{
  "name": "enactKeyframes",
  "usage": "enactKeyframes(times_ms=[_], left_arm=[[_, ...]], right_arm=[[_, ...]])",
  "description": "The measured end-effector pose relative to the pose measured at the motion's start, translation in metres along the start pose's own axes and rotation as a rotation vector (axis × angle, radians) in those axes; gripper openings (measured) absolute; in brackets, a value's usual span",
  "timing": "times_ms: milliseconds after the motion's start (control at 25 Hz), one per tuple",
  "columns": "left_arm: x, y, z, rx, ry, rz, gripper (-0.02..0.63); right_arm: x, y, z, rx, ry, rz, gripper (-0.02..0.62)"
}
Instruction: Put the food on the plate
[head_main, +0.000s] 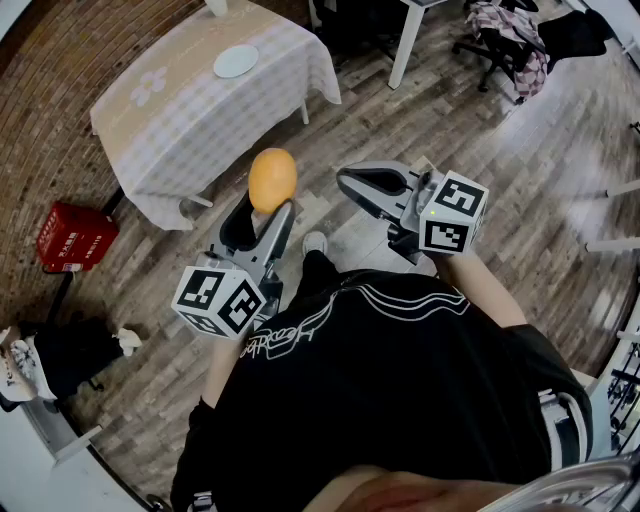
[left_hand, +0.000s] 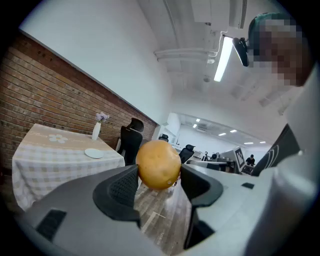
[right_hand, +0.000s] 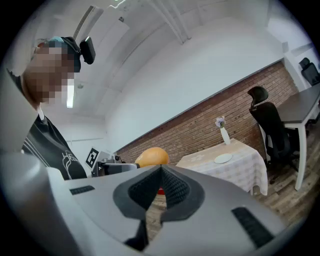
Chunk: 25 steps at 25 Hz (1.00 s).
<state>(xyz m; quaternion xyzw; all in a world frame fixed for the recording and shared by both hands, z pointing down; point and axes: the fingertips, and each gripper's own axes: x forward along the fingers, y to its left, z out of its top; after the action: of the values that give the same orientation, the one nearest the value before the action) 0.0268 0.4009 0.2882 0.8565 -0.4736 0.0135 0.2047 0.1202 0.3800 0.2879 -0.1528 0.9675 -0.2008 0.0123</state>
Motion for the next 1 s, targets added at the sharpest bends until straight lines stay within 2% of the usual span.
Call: enactKeyframes(times_ms=[640, 840, 1000], left_arm=[[0.017, 0.012, -0.009, -0.017, 0.027, -0.014, 0.259], [0.043, 0.059, 0.009, -0.044, 0.052, -0.029, 0.259], [0.062, 0.080, 0.017, -0.054, 0.064, -0.044, 0.259]], right_arm=[[0.006, -0.023, -0.009, 0.029, -0.012, -0.032, -0.003], [0.044, -0.060, 0.004, 0.069, -0.018, -0.057, -0.003], [0.061, -0.081, 0.010, 0.085, -0.019, -0.071, -0.003]])
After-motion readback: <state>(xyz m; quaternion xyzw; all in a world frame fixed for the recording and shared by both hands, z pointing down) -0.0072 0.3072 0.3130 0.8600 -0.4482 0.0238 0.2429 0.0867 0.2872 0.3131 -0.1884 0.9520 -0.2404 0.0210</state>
